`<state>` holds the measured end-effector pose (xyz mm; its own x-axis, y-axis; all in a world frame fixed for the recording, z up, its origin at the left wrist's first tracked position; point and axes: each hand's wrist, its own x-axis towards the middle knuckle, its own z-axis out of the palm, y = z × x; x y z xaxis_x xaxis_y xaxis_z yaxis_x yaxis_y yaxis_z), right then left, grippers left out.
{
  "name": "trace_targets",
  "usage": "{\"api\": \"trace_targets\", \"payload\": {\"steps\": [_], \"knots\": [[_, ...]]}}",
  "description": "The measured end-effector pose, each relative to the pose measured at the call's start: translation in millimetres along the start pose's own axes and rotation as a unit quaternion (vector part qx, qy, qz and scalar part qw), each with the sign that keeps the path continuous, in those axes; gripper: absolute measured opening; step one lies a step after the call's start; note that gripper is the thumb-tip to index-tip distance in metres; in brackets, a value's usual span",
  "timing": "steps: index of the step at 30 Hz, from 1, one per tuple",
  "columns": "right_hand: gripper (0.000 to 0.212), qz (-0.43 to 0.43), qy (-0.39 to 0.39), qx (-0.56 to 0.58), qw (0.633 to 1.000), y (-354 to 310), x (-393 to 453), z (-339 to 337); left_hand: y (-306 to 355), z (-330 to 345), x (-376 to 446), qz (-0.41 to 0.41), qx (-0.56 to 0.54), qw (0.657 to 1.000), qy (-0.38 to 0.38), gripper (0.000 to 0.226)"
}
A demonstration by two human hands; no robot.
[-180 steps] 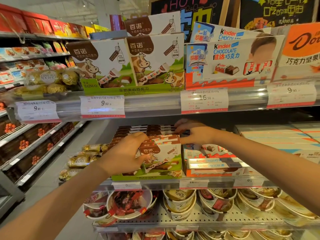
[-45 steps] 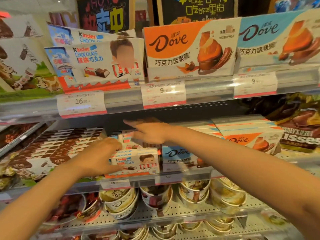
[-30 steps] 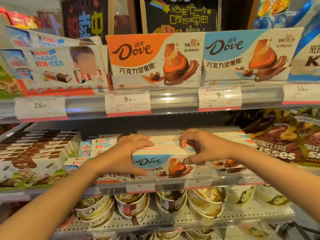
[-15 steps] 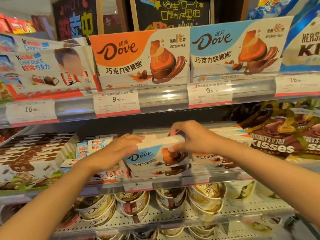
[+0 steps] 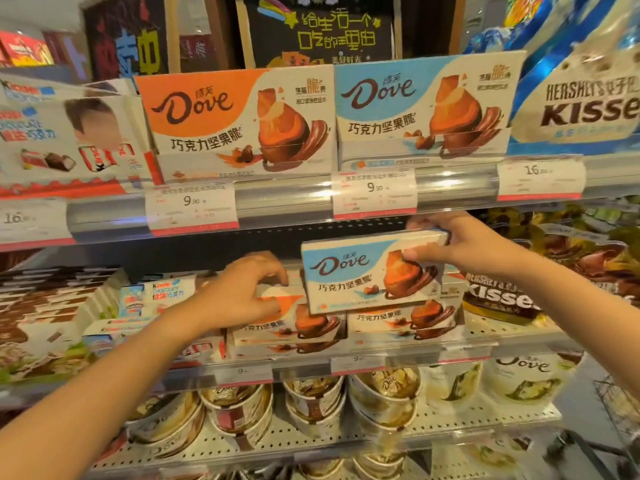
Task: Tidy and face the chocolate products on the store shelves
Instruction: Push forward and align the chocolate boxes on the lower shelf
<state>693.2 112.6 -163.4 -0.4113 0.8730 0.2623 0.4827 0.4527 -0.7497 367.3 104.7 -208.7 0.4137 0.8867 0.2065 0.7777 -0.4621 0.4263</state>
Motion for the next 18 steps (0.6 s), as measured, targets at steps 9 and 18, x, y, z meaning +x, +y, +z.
{"api": "trace_targets", "payload": {"steps": [9,18], "knots": [[0.046,-0.09,0.14,-0.091,0.982,24,-28,-40,65,74,52,-0.024,0.058,0.996,0.06,0.053],[0.037,-0.095,0.192,-0.112,0.97,59,-32,-46,69,80,53,-0.022,0.052,0.995,0.083,0.03]]}}
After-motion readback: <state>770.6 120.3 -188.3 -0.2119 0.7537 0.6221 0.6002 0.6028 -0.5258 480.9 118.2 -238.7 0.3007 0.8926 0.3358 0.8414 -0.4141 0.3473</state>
